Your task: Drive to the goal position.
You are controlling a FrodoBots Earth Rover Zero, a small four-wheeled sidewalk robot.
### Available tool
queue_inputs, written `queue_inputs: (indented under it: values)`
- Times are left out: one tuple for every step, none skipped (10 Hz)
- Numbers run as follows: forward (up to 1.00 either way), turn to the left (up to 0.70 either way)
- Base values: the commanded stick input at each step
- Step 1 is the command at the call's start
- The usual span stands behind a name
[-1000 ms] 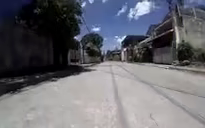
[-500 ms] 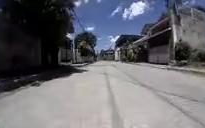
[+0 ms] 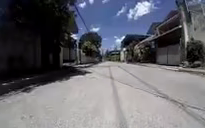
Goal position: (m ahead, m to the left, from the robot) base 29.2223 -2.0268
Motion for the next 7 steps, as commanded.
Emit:
queue_inputs:
  values:
    - [1.00,-0.07]
    - [1.00,-0.36]
    - [1.00,-0.39]
    - [1.00,-0.40]
    - [1.00,-0.40]
    - [1.00,-0.40]
    - [1.00,-0.35]
